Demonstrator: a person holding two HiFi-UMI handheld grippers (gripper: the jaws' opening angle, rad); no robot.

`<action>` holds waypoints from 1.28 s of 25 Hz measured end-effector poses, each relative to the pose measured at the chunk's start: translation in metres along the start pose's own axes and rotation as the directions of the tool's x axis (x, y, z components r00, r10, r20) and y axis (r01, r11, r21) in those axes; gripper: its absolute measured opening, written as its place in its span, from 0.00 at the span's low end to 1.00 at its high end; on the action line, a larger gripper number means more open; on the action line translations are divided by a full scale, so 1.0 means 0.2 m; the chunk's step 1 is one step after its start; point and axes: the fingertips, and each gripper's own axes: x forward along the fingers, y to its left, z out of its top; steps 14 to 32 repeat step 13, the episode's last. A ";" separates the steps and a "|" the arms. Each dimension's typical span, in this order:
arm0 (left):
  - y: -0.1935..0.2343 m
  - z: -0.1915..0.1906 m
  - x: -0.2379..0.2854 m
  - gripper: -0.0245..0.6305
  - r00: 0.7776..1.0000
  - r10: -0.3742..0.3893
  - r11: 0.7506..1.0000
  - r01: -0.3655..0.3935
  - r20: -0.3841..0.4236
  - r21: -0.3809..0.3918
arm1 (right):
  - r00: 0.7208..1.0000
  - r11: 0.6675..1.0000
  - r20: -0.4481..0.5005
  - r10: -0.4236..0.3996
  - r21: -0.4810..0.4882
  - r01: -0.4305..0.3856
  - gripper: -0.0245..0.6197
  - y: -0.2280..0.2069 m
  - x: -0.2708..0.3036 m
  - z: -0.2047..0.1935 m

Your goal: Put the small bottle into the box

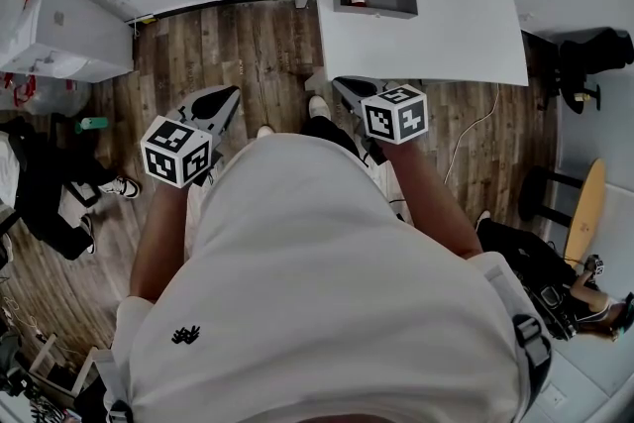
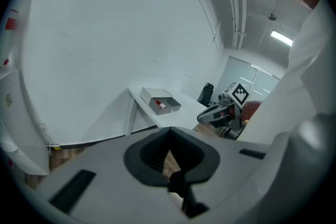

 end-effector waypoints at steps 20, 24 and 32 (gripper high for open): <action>-0.02 -0.02 0.06 0.05 1.000 0.005 1.000 -0.005 -0.020 0.012 | 1.000 1.000 -0.019 -0.015 0.011 0.015 0.05 -0.08 -0.02 -0.04; -0.02 -0.02 0.06 0.05 1.000 0.005 1.000 -0.005 -0.020 0.012 | 1.000 1.000 -0.019 -0.015 0.011 0.015 0.05 -0.08 -0.02 -0.04; -0.02 -0.02 0.06 0.05 1.000 0.005 1.000 -0.005 -0.020 0.012 | 1.000 1.000 -0.019 -0.015 0.011 0.015 0.05 -0.08 -0.02 -0.04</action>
